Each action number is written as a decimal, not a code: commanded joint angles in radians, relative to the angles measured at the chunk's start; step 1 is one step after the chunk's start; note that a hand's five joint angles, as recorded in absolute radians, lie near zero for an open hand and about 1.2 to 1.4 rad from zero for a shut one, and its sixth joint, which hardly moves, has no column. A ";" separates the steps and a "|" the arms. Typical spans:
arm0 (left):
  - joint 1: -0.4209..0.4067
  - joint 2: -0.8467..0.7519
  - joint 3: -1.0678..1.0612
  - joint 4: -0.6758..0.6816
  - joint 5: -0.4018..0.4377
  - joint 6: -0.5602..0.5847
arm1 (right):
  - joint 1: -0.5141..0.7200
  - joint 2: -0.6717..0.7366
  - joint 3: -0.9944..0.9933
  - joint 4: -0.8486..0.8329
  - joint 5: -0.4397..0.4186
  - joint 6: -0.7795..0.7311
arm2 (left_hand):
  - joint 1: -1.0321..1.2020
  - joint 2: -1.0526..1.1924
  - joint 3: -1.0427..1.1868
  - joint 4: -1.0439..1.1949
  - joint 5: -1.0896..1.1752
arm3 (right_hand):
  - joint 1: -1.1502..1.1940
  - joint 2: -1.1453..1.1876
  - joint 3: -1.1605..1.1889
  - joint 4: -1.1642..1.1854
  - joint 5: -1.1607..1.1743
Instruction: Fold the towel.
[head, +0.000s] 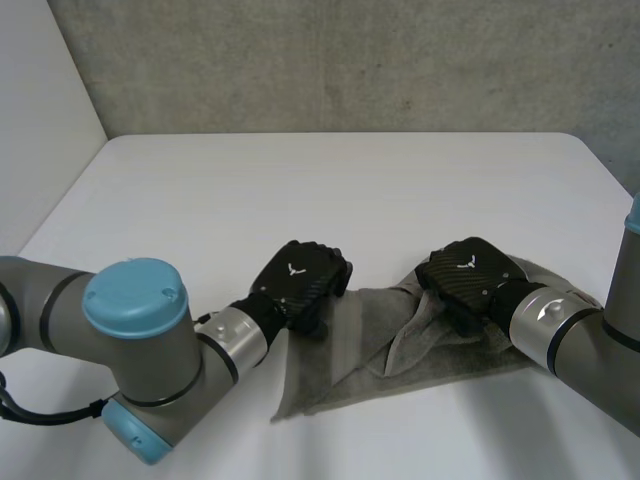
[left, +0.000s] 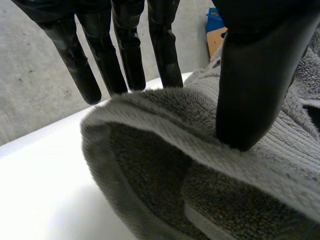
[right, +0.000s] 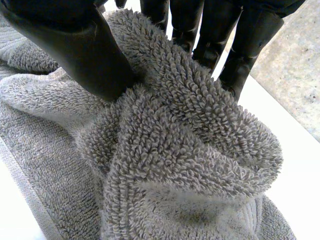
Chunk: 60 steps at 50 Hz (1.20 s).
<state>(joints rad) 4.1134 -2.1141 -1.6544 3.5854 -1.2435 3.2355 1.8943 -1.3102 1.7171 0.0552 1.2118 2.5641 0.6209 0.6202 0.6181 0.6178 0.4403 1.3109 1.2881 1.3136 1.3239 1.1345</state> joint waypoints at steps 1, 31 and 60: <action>-0.021 -0.029 0.021 0.000 -0.028 0.013 | 0.005 0.000 0.006 -0.003 0.000 -0.001 | 0.071 0.072 0.074 0.074 0.077 | 0.085 0.108 0.083 0.072 0.087; -0.030 -0.095 0.122 -0.089 -0.117 0.135 | 0.002 -0.017 0.007 0.000 -0.002 -0.001 | 0.532 0.533 0.535 0.535 0.538 | 0.085 0.108 0.083 0.072 0.087; 0.135 0.519 0.216 -0.287 -0.116 0.041 | -0.221 -0.358 -0.515 0.468 -0.147 0.007 | 0.775 0.776 0.778 0.778 0.781 | 0.085 0.108 0.083 0.072 0.087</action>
<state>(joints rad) 4.1463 -1.6281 -1.4453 3.3330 -1.3672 3.3559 1.7387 -1.7308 1.2723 0.4219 1.0731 2.5767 1.2528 1.3442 1.3233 1.3520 1.0977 1.3109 1.2881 1.3209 1.3394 1.1345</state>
